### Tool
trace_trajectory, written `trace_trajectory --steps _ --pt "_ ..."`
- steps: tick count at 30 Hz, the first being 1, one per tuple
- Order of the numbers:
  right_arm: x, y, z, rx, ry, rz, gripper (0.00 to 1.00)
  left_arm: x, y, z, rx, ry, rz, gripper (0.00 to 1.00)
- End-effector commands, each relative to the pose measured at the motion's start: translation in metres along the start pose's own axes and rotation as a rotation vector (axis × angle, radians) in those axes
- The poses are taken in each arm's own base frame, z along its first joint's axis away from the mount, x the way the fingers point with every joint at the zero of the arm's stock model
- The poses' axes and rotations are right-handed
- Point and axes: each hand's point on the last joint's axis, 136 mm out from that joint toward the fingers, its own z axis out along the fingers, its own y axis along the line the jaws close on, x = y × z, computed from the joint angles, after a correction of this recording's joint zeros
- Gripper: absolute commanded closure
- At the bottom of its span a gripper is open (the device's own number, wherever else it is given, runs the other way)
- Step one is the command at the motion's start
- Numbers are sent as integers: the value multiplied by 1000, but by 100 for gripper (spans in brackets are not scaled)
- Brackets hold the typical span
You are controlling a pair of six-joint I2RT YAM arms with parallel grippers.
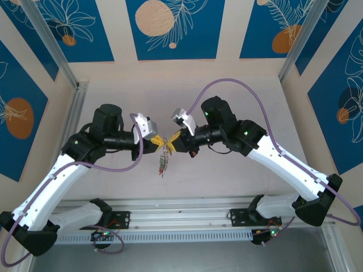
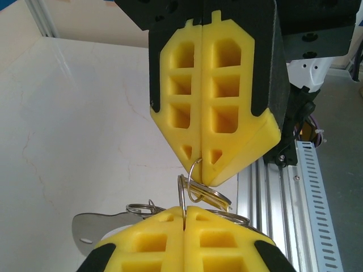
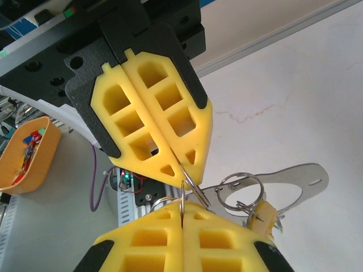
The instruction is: Put the keys on the keyring
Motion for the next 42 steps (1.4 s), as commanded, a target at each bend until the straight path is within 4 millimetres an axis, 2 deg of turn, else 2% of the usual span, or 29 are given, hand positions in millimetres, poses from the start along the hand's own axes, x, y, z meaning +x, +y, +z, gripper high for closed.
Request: trace_trajectory --steps 1,8,20,42 --pt "-14 10 -4 -31 -39 0 100 -17 -9 -10 2 -45 71 100" --pt "-15 8 -4 -18 -45 20 100 -18 -11 -11 -2 -44 82 100" --pt "-10 -17 -4 65 -14 104 100 -19 -16 -14 6 -51 92 100" --pt "0 -34 0 114 62 194 100 -30 -27 -21 25 -96 128 100"
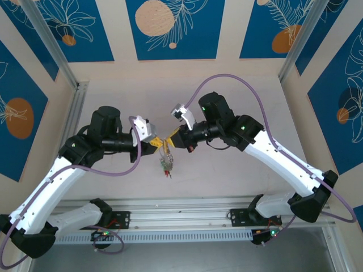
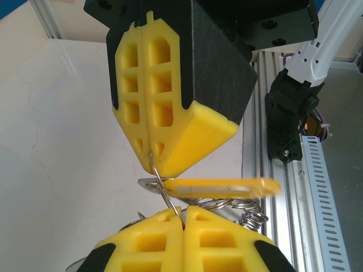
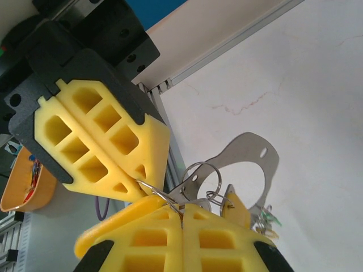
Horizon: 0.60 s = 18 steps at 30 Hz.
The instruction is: Put the keys on the keyring
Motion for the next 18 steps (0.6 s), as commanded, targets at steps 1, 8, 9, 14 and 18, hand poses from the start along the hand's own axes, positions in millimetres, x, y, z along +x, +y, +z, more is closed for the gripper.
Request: trace_trajectory --steps 1,8,9,14,18 --pt "5 -19 -1 79 40 65 100 -31 -20 -17 43 -105 96 100" --pt "6 -24 2 101 64 100 100 -30 -20 -18 27 -103 113 100" --pt "6 -25 2 107 68 106 100 -30 -21 -18 26 -103 115 100" --pt "5 -29 1 137 98 129 100 -29 -20 -19 9 -94 129 100" --pt "0 -24 0 130 103 131 100 -27 -18 -17 -3 -81 137 100"
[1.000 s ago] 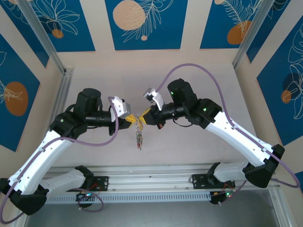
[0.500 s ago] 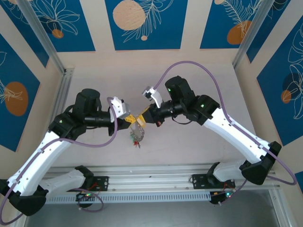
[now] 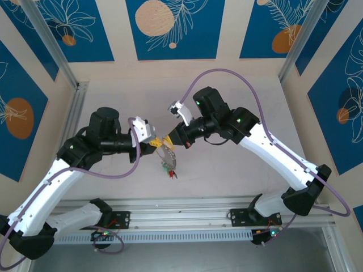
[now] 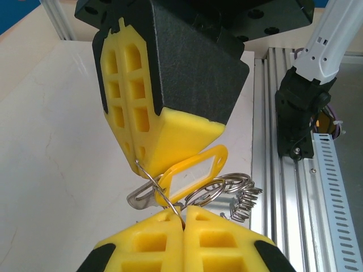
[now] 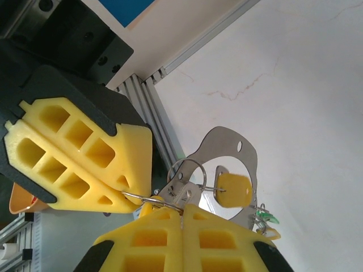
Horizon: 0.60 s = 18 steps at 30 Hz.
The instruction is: Put the keys on the keyring
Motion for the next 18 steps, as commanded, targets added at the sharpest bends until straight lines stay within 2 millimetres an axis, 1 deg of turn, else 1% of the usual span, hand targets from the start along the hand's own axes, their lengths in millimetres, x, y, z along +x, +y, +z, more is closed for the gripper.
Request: trace_trajectory --steps 1,12,18 --pt "2 -18 -3 96 29 60 100 -26 -18 -15 29 -85 112 100" --pt "4 -18 1 129 85 110 100 -18 -5 -7 -76 -31 172 100" --pt "1 -12 2 120 81 111 100 -15 4 -3 -123 -18 182 100"
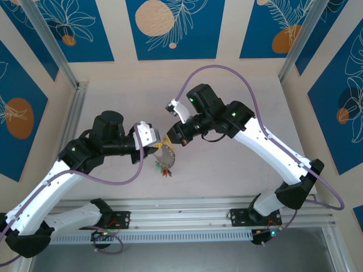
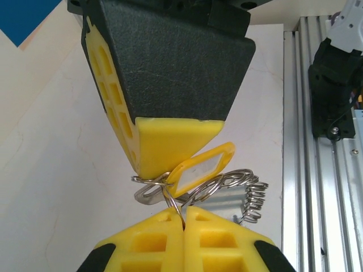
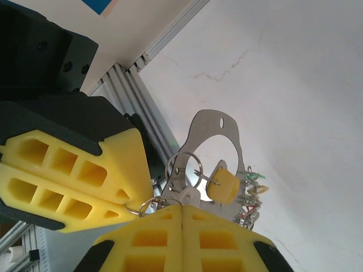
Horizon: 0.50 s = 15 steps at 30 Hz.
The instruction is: Put the keys on the keyring
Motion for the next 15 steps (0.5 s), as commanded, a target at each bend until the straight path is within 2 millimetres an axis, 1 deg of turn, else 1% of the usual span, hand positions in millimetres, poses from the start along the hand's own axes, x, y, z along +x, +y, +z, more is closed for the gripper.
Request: trace_trajectory --steps 1,9,15 --pt "0 -5 -3 46 0 24 100 -22 1 -10 -36 -87 74 100" --pt "2 -5 -10 47 -43 3 100 -20 5 -5 -41 -74 51 100" --pt "2 -2 -16 30 -87 -35 100 -20 4 -3 -32 -79 41 100"
